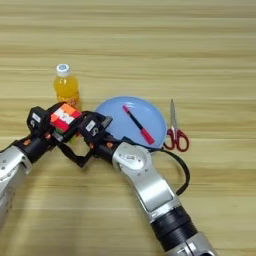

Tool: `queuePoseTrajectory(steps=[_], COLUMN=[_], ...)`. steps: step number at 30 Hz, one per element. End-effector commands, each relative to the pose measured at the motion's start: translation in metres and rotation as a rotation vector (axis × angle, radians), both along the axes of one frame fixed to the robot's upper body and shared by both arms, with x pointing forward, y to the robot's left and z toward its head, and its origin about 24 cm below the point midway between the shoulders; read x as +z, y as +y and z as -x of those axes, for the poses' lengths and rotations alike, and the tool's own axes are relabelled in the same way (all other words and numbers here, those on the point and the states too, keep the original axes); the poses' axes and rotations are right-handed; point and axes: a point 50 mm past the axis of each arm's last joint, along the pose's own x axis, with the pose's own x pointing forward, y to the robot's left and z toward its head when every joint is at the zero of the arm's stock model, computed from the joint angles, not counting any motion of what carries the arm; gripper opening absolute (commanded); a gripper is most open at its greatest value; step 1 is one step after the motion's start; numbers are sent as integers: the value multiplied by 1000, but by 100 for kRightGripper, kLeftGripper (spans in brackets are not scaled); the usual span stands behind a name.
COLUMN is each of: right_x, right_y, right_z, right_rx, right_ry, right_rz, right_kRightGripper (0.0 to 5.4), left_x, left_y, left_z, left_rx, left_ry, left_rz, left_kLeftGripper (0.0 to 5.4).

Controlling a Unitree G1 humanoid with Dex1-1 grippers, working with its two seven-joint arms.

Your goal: Move the objects on the table

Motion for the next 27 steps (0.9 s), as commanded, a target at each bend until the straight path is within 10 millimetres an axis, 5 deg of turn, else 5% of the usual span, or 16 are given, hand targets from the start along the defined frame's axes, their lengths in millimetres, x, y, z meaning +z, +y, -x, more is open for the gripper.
queuePoseTrajectory(steps=[1,18,27], right_x=[7,9,11], right_y=[3,5,8], right_z=[-5,-6,-4], right_rx=[-7,-7,8], right_ry=[-30,-11,26], right_rz=[-20,-73,-125], right_kRightGripper=[540,540,446], left_x=[-2,-6,-8], left_y=[0,0,0], left_z=[1,0,-1], left_rx=[-7,-7,-1], left_ry=[12,27,31], left_rz=[-9,-11,-12], left_kLeftGripper=[326,326,326])
